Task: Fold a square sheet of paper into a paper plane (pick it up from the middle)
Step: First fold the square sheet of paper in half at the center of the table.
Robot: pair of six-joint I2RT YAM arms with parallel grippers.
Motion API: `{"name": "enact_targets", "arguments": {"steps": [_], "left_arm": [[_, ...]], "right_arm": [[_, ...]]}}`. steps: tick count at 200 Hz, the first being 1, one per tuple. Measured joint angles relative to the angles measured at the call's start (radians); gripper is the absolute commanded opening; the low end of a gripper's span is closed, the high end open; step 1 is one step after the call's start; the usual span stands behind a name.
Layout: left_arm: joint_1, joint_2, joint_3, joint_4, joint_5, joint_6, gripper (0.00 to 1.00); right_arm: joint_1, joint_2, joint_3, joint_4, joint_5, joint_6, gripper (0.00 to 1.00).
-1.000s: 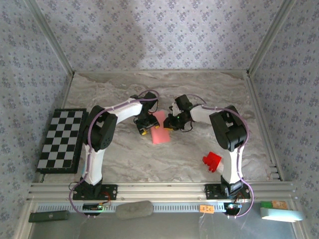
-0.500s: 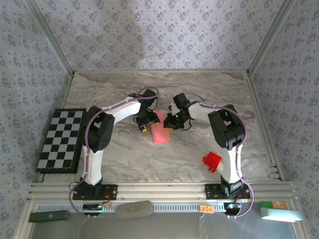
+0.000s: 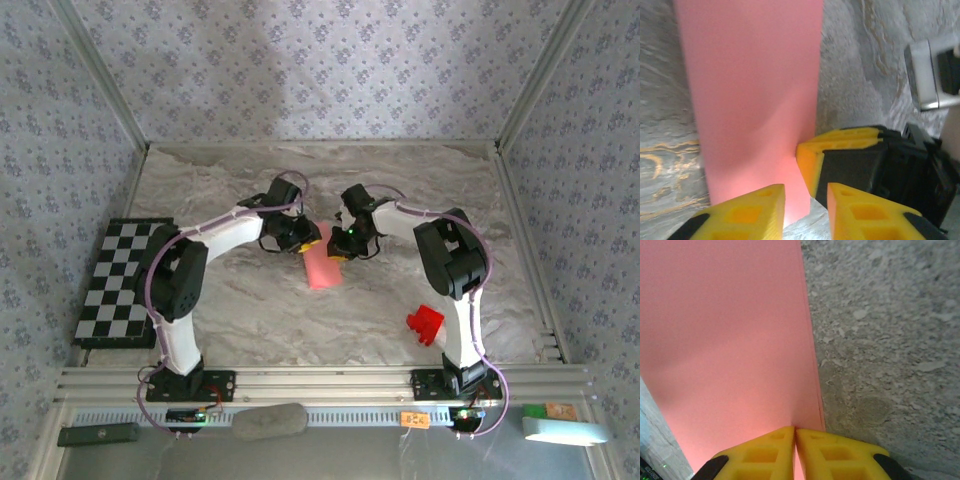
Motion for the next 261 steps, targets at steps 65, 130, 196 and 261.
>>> {"name": "enact_targets", "arguments": {"steps": [65,130,196,261], "left_arm": [[-0.011,0.092,-0.002,0.017,0.057,0.060,0.13],[0.033,0.103,-0.082,0.045,0.064,0.112,0.12],[0.126,-0.032,-0.259,0.096,0.061,0.158,0.10],[0.074,-0.076,-0.167,0.115,0.080,0.171,0.12]], "right_arm": [[0.004,0.009,0.021,-0.032,0.014,0.000,0.15],[0.016,0.018,0.038,-0.063,0.053,0.000,0.15],[0.029,0.028,0.051,-0.085,0.099,0.000,0.15],[0.035,0.028,0.058,-0.096,0.113,-0.003,0.15]]}}
